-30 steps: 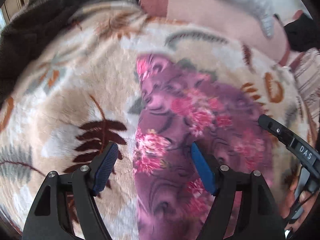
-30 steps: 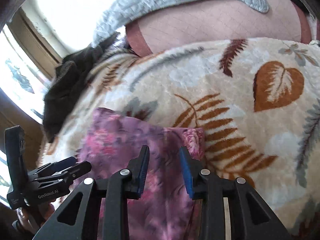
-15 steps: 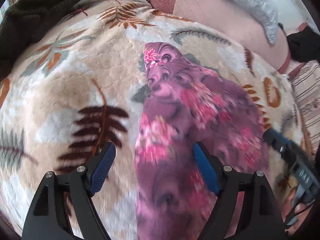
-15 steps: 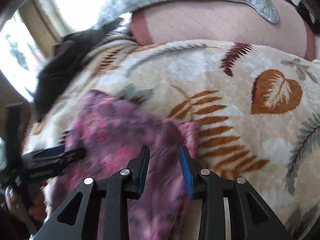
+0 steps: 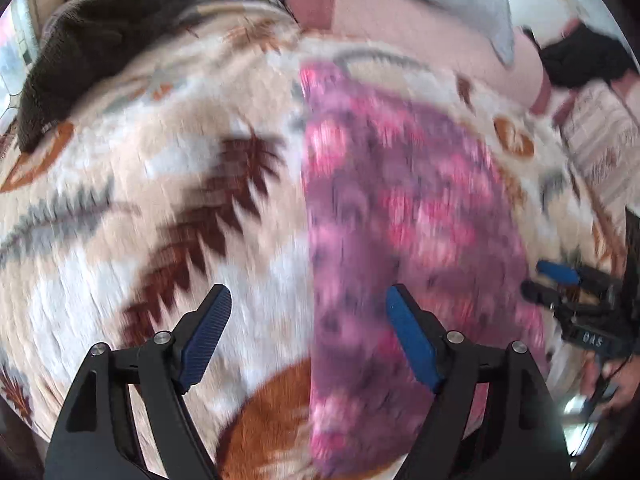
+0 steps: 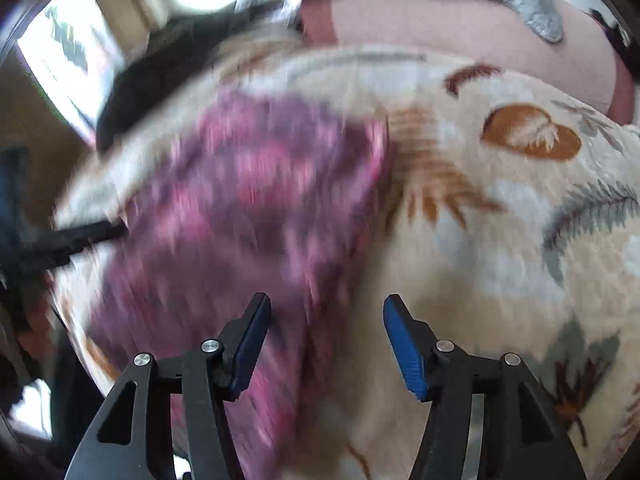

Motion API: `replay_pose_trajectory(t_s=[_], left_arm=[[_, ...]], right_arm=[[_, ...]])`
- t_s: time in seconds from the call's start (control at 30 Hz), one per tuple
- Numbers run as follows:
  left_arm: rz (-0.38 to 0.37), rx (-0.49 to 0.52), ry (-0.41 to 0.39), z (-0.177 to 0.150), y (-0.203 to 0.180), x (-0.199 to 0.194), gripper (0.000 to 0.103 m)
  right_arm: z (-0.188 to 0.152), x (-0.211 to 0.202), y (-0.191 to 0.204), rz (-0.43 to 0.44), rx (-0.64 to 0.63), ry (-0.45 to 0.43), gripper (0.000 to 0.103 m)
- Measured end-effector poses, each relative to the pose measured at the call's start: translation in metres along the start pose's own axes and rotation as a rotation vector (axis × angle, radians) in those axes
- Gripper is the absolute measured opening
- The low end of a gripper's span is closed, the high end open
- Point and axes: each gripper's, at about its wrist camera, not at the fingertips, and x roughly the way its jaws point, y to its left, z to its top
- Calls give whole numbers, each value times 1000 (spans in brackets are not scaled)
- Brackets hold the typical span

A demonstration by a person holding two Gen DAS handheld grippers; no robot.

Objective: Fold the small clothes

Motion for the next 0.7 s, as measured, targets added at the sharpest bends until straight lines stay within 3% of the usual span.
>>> replay_pose_trajectory(t_s=[0.07,0.17,0.27,0.4,0.43,0.53,0.7], left_arm=[[10,19,35,-14,-1,8,82],[21,25,45,-26,0,0,81],[75,77,-8,-40,-4,-24,81],[171,168,-95,-63,-17,-48,81],[180,178,-105,-67,-18,-49,81],[185,197,-119,-79,-24,-54,81],[174,231,-126,-100,-39,-62,81]], right_arm=[[-9,-7,-5,-46,29,-10,75],[-14,-22,-9,-197,34,20,73],[-24,-53,1,-233,-30,-3,74],[-43,-89,25,-343,-135,-47,97],[-50,-97,32,-365,-163,-72,98],[-66,-111,45,-395,-204,-118,99],[-84,-117,57,-382,-153,-156,99]])
